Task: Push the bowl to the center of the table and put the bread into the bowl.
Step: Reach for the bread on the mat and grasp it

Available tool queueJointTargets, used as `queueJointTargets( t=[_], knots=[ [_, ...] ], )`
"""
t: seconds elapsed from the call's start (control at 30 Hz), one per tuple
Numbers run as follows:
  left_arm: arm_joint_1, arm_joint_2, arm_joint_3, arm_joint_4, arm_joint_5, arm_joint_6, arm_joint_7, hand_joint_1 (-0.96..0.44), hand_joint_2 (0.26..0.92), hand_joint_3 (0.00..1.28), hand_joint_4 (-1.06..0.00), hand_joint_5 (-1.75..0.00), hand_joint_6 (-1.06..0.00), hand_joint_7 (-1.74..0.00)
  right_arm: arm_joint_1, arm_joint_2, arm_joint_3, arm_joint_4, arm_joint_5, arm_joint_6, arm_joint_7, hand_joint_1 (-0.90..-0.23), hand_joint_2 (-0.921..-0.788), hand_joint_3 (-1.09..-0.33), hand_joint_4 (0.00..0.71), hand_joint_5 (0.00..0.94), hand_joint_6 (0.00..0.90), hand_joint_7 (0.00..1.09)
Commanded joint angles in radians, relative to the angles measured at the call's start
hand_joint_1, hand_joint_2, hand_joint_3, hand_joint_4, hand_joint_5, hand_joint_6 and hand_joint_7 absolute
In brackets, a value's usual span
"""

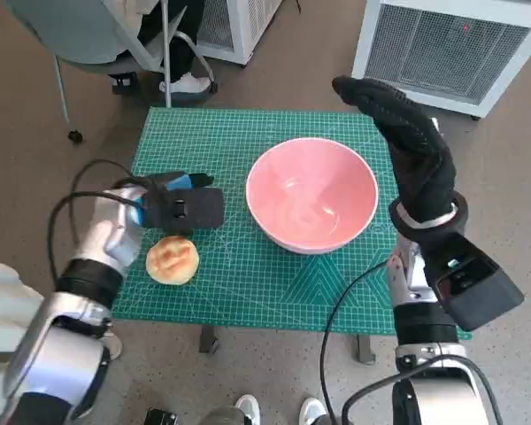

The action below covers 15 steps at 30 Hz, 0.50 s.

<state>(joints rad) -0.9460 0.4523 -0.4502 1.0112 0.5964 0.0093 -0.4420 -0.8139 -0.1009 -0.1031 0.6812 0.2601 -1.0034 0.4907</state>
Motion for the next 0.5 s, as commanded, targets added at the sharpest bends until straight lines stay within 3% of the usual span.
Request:
queueJointTargets(
  t=[0.03,0.23,0.3,0.33,0.37,0.4,0.5],
  knots=[
    [-0.014,-0.012,-0.013,0.060,0.017,-0.037,0.073,-0.11,0.796,0.01,-0.24,-0.03,-0.36,-0.04,0.023,-0.002,0.003,0.001,-0.010,0.012,-0.006,-0.592,-0.921,-0.798,0.297,0.091,-0.001,0.78],
    [-0.019,-0.014,-0.027,0.132,0.035,-0.083,0.156,-0.08,0.839,0.02,-0.44,-0.06,-0.49,-0.10,0.026,-0.003,0.002,-0.001,-0.010,0.013,-0.011,-0.593,-0.921,-0.795,0.297,0.095,-0.001,0.77],
    [-0.021,-0.011,-0.032,0.151,0.043,-0.095,0.180,-0.07,0.858,0.02,-0.58,-0.10,-0.55,-0.13,0.029,-0.004,0.001,-0.003,-0.009,0.015,-0.012,-0.593,-0.921,-0.794,0.297,0.096,-0.001,0.77],
    [-0.022,-0.010,-0.035,0.159,0.047,-0.101,0.190,0.08,0.880,0.07,-0.58,-0.54,-0.61,-0.17,0.030,-0.004,0.001,-0.004,-0.008,0.016,-0.012,-0.594,-0.921,-0.794,0.297,0.096,-0.001,0.77],
    [-0.024,-0.008,-0.038,0.168,0.051,-0.108,0.200,0.18,0.895,0.11,-0.57,-0.84,-0.60,-0.27,0.031,-0.004,0.001,-0.006,-0.007,0.017,-0.012,-0.595,-0.921,-0.793,0.297,0.097,-0.001,0.77],
    [-0.026,-0.007,-0.041,0.174,0.054,-0.113,0.207,0.12,0.904,0.13,-0.59,-1.01,-0.56,-0.60,0.032,-0.004,0.001,-0.007,-0.007,0.017,-0.013,-0.596,-0.921,-0.792,0.297,0.098,-0.001,0.77],
    [-0.034,0.005,-0.042,0.187,0.054,-0.135,0.221,0.04,0.915,0.12,-0.64,-1.20,-0.55,-0.96,0.037,-0.005,0.000,-0.013,-0.005,0.021,-0.014,-0.599,-0.921,-0.790,0.296,0.099,-0.001,0.77]
  ],
)
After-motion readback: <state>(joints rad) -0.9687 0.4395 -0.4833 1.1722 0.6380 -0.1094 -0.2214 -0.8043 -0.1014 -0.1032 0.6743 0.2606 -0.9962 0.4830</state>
